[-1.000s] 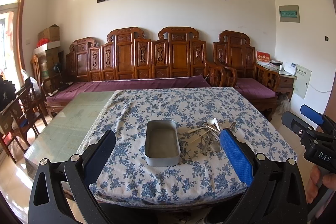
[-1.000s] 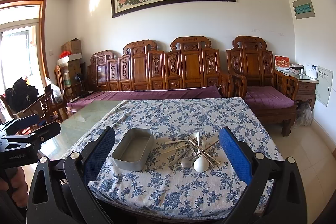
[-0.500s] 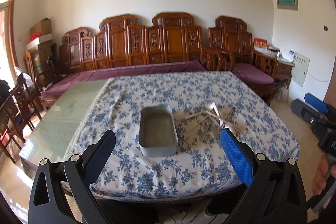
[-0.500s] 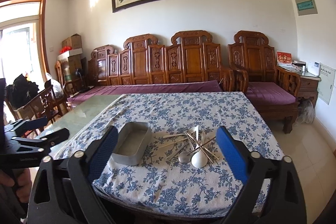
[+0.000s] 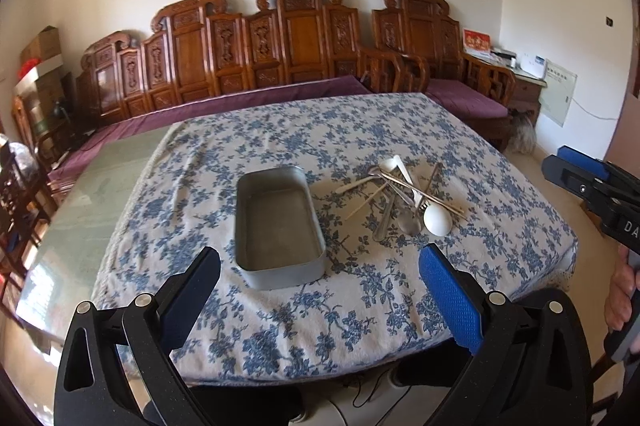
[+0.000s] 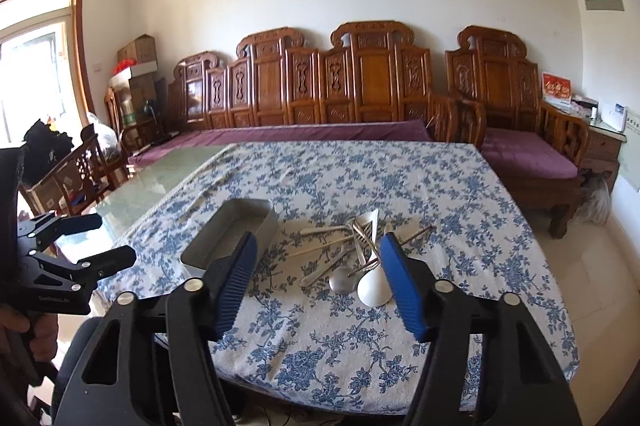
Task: Organize utensils
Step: 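Grasp a wooden chopstick with the right tool while the left tool approaches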
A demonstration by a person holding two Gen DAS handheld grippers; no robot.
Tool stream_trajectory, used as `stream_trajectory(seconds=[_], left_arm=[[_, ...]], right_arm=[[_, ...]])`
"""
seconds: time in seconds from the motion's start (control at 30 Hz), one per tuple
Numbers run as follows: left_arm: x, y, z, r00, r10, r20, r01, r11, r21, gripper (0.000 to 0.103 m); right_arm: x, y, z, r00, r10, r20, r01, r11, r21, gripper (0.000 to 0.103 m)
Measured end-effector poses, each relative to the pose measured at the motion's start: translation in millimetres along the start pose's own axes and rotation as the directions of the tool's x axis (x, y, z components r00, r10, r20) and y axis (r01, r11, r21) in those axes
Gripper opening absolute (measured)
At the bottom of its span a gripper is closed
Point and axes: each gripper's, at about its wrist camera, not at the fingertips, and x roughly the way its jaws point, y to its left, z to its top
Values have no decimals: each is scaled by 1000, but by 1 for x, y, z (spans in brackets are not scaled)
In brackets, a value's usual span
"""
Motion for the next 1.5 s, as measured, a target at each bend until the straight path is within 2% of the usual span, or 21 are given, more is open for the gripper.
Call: stream_trajectory(seconds=[0.3, 0.47, 0.73, 0.93, 1.1, 1.23, 1.33, 1.4, 1.5], left_arm=[[49, -8, 16, 997, -63, -38, 65, 997, 43, 96], [80, -20, 18, 994, -84, -74, 90, 993, 72, 96], [126, -35, 7, 981, -109, -162, 122, 990, 74, 96], [149, -39, 2, 971, -106, -213, 126, 989, 80, 96], [163, -43, 1, 968, -96, -233, 121, 988, 95, 96], [174, -49, -1, 961, -97, -260, 127, 987, 103, 96], [181, -53, -1, 959, -91, -268, 125, 986, 113, 96], [186, -56, 1, 957, -95, -273, 130, 985, 113, 96], [192, -63, 4, 956, -98, -275, 137, 983, 125, 96]], right_arm=[[56, -29, -1, 993, -5, -118, 2, 1000, -23, 40], [85, -48, 0, 983, -15, -180, 7, 999, -42, 33], [167, -83, -23, 944, -8, -331, -7, 999, -43, 31], [222, -99, -40, 910, 16, -415, -33, 999, -33, 23], [252, -105, -40, 896, 62, -440, -70, 998, -1, 17], [269, -104, -43, 881, 66, -468, -81, 997, -10, 16], [276, -104, -45, 869, 76, -489, -98, 995, -19, 10], [276, -106, -46, 868, 84, -489, -109, 994, -23, 6], [265, -108, -43, 878, 105, -467, -125, 992, -12, 6]])
